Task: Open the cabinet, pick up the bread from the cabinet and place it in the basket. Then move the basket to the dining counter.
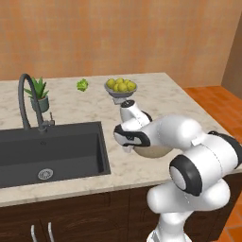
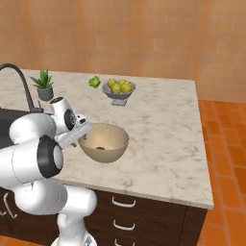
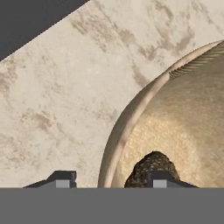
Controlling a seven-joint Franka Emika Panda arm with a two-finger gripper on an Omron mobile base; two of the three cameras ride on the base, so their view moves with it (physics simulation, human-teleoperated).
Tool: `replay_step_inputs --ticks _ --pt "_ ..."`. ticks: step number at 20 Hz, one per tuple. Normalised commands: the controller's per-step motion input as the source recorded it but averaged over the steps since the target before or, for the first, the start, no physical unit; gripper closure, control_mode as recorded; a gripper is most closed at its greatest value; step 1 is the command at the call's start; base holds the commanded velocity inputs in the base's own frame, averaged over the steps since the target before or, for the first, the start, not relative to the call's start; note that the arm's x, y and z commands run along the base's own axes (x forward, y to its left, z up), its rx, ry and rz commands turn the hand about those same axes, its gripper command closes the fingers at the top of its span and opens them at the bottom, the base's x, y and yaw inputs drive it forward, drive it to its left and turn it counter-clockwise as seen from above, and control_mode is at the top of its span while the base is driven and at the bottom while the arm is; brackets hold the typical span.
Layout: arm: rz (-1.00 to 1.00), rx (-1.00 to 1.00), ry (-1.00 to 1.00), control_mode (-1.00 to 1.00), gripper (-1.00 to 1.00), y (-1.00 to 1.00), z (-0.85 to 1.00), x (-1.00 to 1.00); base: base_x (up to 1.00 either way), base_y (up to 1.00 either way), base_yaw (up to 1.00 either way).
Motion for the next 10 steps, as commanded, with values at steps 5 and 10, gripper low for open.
replay_step_inputs --ticks 5,10 --pt "-0.01 0.0 0.0 -1.0 -1.0 0.04 0.76 -0.33 0.0 0.0 0.0" --pt "-0.03 0.0 0.0 -1.0 -1.0 0.03 1.0 -0.77 0.0 0.0 0.0"
